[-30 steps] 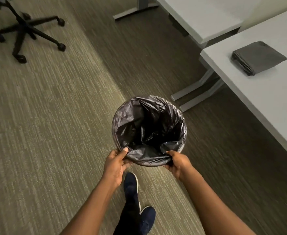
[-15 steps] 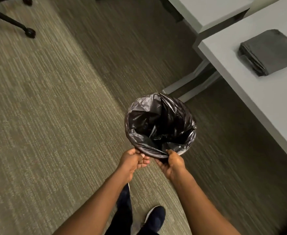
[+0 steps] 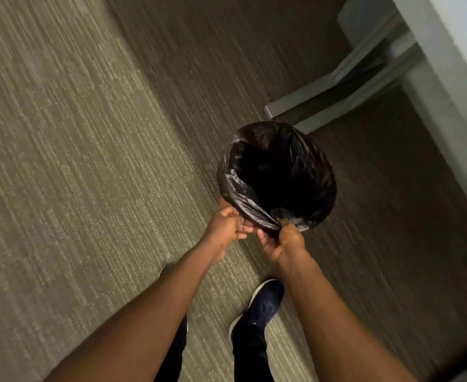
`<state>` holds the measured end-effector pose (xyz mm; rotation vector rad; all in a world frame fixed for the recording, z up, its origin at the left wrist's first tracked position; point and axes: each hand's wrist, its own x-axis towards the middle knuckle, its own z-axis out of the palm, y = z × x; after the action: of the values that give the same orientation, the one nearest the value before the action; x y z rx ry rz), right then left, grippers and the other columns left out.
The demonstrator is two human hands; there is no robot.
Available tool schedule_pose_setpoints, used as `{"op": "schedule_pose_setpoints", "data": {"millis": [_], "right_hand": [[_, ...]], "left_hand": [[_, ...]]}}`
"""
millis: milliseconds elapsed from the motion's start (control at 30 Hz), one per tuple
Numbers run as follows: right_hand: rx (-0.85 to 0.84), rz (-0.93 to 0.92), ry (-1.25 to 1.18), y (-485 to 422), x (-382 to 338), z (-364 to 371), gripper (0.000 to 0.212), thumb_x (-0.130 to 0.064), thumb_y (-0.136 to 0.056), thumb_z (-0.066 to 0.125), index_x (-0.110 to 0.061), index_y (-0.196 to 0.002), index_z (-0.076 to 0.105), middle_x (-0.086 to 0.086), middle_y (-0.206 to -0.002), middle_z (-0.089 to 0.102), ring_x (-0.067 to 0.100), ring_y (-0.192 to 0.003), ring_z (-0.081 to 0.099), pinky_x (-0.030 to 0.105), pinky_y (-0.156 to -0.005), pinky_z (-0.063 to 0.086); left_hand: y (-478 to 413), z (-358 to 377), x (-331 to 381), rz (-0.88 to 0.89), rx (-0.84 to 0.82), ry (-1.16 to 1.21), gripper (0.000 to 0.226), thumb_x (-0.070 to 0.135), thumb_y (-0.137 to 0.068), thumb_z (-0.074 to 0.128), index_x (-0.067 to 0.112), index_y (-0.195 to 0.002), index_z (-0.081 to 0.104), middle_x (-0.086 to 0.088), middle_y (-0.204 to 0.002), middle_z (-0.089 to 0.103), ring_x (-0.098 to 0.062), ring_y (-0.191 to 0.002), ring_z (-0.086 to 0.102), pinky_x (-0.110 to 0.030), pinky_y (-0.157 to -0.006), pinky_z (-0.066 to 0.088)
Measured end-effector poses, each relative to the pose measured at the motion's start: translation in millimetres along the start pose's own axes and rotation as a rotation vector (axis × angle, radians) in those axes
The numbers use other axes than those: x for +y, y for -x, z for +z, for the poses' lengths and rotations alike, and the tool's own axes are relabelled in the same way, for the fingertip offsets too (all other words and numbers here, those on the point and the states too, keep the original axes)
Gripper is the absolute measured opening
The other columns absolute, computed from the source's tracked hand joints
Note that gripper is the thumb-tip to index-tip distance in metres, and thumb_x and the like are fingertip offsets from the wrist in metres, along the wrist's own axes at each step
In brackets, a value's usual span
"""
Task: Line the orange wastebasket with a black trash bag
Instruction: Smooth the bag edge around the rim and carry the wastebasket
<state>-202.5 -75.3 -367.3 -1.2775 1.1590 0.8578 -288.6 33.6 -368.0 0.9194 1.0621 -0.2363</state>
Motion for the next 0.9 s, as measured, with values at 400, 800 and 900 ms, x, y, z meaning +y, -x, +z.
{"op": "schedule_pose_setpoints", "data": {"millis": [400,800,900], "right_hand": [[-0.016,-0.105,-0.061,-91,-51,-18,0.025,-0.022,-0.103,0.046,-0.008,-0.088,0.060,0.010,-0.075,0.061,0.014,-0.041,0.057,0.015,-0.031,0.042],[0.009,-0.189,-0.162,-169,-104,-34,0.023,-0.022,-0.100,0.046,-0.012,-0.083,0.056,0.004,-0.042,0.058,0.011,-0.031,0.047,0.012,-0.033,0.037],[0.002,-0.206,-0.153,-179,-116,-36,0.022,-0.026,-0.100,0.048,-0.015,-0.084,0.057,0.000,-0.044,0.060,0.013,-0.051,0.047,0.015,-0.039,0.038]], "left_hand": [[-102,96,-28,-0.046,-0.040,0.465,0.011,0.021,-0.092,0.069,0.021,-0.102,0.066,-0.001,-0.091,0.075,-0.019,-0.078,0.068,-0.034,-0.067,0.052],[-150,140,-28,0.131,0.103,-0.009,0.042,0.033,-0.088,0.075,0.009,-0.117,0.057,-0.006,-0.097,0.070,-0.025,-0.090,0.067,-0.033,-0.075,0.052],[-138,127,-42,0.128,0.022,-0.072,0.034,0.029,-0.092,0.071,0.015,-0.118,0.055,-0.006,-0.104,0.069,-0.020,-0.086,0.067,-0.030,-0.072,0.051]]}}
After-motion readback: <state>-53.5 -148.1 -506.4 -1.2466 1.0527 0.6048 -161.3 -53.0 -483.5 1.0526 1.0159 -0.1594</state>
